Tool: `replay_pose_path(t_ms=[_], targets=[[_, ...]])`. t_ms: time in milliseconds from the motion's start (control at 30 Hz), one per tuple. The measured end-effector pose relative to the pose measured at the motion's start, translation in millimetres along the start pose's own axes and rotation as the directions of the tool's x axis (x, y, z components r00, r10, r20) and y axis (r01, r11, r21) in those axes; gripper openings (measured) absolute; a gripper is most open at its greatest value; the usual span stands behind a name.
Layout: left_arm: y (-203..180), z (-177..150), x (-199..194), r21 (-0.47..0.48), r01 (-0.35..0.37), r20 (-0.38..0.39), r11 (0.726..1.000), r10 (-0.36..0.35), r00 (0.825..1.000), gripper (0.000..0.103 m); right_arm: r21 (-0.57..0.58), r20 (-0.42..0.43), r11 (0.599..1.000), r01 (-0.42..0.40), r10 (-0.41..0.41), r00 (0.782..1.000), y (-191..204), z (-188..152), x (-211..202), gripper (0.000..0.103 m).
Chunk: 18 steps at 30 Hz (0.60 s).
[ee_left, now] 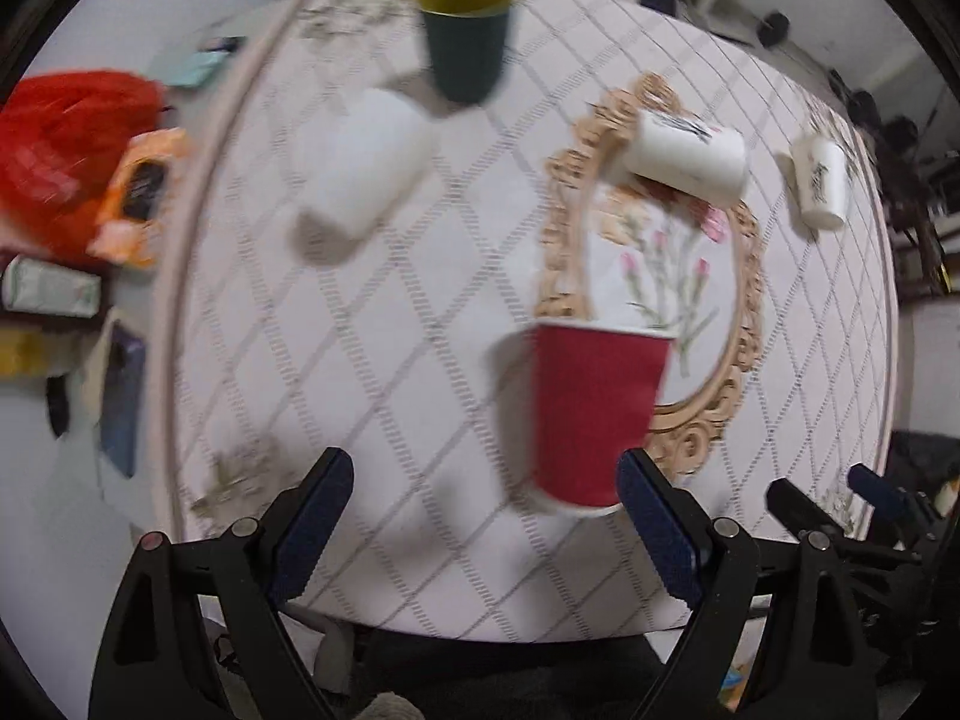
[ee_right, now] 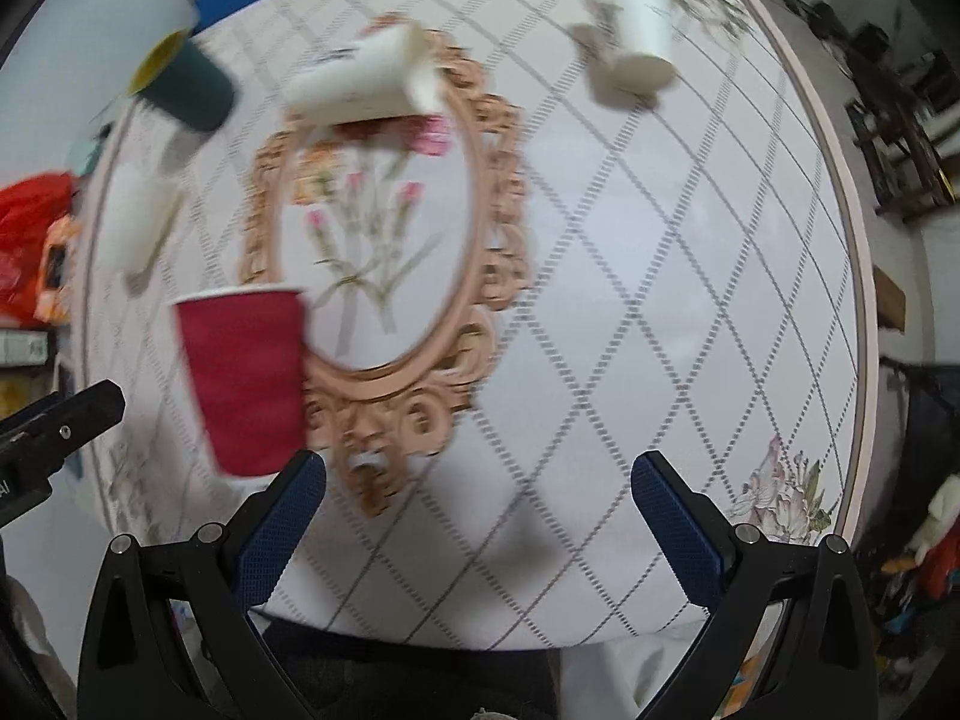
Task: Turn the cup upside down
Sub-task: 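Grasp the red cup with the right tool while the left tool releases it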
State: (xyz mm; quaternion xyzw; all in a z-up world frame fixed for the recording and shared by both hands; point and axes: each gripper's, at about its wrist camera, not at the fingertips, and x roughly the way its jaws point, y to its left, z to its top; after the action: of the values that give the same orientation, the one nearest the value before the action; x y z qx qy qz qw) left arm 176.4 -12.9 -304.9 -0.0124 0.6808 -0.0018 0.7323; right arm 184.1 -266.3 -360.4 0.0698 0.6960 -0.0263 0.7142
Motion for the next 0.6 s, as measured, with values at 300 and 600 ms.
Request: replay_pose_path(t_ms=[300,600], targets=[[85.6,-38.9,15.4,-0.14,-0.019,-0.001,0.99,0.019,1.0,0.09,-0.12,0.004,0.993,0.009,-0.008,1.0,90.5,-11.1,3.2,0.103],[126.9,-51.5,47.1,-0.212,-0.063,0.003,0.975,0.066,0.998,0.09,-0.769,0.323,0.48,0.422,-0.277,0.905,190.1,-41.8,-16.1,0.103]])
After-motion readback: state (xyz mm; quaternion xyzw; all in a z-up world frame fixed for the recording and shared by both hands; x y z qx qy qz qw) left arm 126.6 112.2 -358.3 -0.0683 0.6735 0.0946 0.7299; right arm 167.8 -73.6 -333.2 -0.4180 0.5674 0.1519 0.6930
